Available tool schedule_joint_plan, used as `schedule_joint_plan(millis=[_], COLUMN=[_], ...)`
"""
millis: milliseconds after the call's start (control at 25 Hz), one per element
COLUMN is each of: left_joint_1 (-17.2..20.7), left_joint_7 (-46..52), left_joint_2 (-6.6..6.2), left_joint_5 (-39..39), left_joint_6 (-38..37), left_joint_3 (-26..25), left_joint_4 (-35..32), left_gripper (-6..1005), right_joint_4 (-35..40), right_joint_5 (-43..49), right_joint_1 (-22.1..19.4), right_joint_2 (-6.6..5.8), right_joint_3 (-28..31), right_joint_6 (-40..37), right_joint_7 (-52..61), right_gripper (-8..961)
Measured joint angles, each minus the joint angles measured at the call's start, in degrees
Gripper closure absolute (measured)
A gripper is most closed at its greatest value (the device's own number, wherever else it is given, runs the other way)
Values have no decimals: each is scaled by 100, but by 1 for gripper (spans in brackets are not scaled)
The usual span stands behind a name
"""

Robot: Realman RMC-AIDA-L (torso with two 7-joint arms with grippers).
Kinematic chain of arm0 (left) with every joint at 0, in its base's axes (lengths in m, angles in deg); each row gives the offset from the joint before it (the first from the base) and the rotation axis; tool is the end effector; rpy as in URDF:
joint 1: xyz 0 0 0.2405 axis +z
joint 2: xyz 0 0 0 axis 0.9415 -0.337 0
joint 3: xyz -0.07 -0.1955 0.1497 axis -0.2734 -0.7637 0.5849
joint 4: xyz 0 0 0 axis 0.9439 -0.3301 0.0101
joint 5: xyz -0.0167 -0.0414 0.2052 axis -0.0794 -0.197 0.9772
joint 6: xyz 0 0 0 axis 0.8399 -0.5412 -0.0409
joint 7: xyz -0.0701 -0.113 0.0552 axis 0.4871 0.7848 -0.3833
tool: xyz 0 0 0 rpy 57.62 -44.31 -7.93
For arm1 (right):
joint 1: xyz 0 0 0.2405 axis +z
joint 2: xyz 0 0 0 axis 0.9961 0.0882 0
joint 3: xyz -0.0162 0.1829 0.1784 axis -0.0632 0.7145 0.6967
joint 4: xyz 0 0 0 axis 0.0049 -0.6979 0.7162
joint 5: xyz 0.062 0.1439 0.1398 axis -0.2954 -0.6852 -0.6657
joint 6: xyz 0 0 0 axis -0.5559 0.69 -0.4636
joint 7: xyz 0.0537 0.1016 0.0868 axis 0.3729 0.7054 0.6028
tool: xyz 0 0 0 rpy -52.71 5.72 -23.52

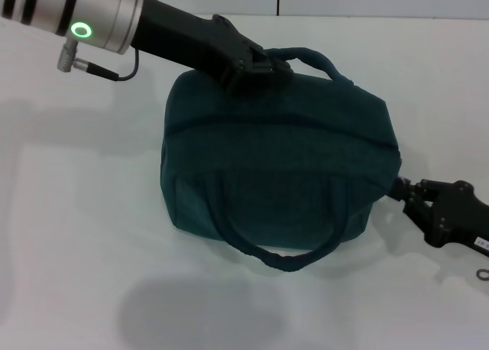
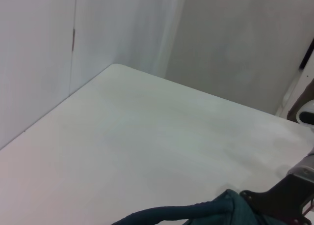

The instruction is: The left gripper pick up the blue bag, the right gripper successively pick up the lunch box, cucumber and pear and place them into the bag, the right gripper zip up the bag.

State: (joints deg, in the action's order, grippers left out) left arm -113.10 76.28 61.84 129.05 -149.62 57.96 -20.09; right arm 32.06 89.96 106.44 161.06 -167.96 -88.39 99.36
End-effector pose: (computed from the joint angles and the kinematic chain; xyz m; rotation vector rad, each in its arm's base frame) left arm -0.1235 0.3780 0.0324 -2.9979 -0.5149 -0.3858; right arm 0.3006 0.2710 -0.0441 -2.4246 0.7014 1.0087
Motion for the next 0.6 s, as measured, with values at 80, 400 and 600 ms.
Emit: schedule_joint_plan(millis=[80,400,600], left_joint_1=[21,72,159], left_joint_7=[1,-1,-166], left_joint_2=[2,98,155], left_joint_5=[-30,-115,-319], left_joint_6=[0,-1,6], left_joint_3=[-5,-360,-579], left_joint_4=[0,-15,10], left_gripper=[956,881,788], right_joint_4=[-2,40,40], right_joint_5=[-55,-48,-35], right_joint_1=[-40,-208,-209], right_joint_2=[-4,-90,-127], right_joint_3=[76,524,518], right_joint_6=[15,-155,-183], right_joint_7=[-5,16,34], right_gripper=[898,880,842])
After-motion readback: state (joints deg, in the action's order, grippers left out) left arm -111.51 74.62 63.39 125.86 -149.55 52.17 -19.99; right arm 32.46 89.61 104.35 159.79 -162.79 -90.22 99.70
